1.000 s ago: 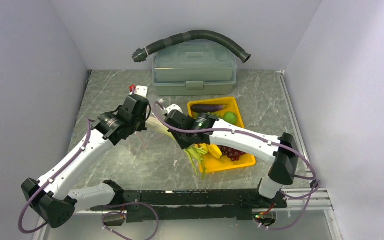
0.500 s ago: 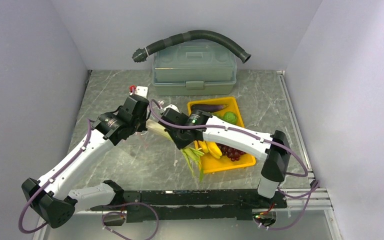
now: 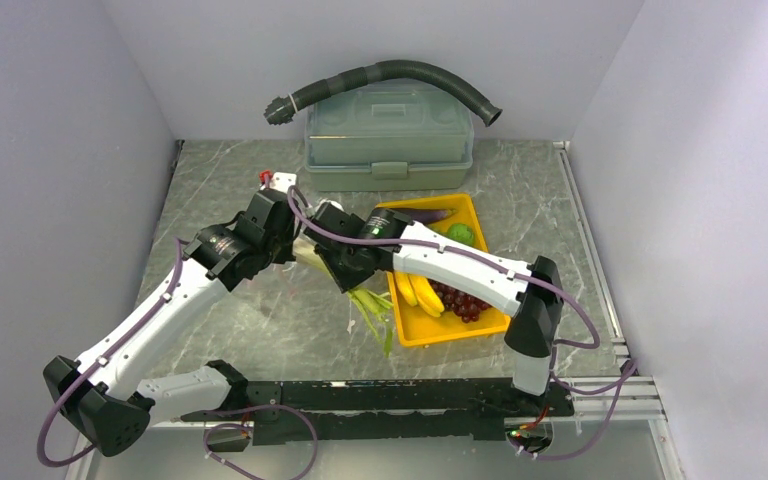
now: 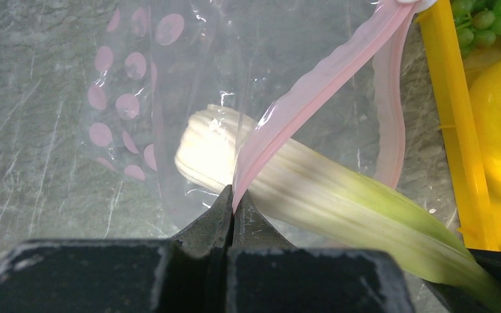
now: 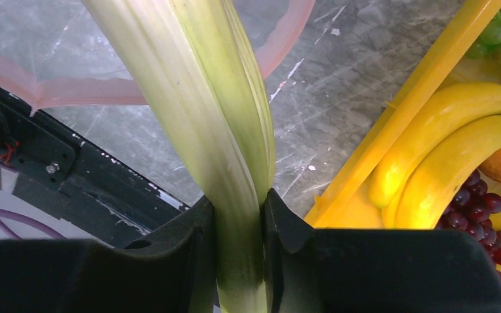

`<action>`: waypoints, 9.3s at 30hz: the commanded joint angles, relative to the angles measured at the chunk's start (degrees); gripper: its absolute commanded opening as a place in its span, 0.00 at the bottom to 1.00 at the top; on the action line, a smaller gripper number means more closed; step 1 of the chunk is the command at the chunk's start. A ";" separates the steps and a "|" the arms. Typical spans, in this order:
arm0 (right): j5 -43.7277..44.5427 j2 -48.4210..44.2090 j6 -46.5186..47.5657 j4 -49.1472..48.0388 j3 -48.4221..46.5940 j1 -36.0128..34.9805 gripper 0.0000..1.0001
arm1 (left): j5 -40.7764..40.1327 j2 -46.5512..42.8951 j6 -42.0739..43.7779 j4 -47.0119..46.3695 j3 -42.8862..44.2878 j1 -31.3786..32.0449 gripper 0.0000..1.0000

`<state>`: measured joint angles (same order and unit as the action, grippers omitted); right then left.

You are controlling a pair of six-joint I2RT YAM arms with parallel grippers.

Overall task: Place the food in the zip-top bag and seal the zipper
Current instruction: Place the fake vegetable in the zipper food storage bag, then adjust the zipper food storage bag at the center of the board.

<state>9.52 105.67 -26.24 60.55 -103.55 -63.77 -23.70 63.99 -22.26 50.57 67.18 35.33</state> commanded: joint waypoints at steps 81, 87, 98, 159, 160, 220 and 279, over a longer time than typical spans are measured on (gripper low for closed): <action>-17.61 -25.29 5.41 -71.37 56.26 4.97 0.92 | 6.97 -0.95 2.13 -3.47 -1.01 0.09 0.00; -18.77 -23.30 4.51 -74.46 57.73 5.53 0.91 | 7.11 -0.89 2.14 -3.68 -1.16 0.09 0.00; -21.77 -19.11 2.39 -79.83 59.25 5.77 0.88 | 6.76 -0.80 1.96 -3.62 -1.14 0.09 0.00; -23.62 -21.59 1.57 -60.93 41.40 5.58 0.00 | 8.28 -0.16 3.24 -2.69 -0.95 -0.36 0.00; -23.66 -20.93 1.50 -59.58 40.28 5.58 0.00 | 8.65 -0.44 3.33 -2.90 -0.96 -0.37 0.00; -20.45 -10.41 -10.34 -44.28 20.73 4.44 0.59 | 21.84 -12.49 5.03 -9.92 -6.53 -0.09 0.00; -1.54 -9.99 -5.83 -53.70 25.64 7.52 0.53 | 22.39 -14.06 5.65 -9.92 -6.93 -0.09 0.00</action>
<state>8.38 94.65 -30.50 12.16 -77.34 -56.64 -1.74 51.07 -17.63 42.48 60.31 35.29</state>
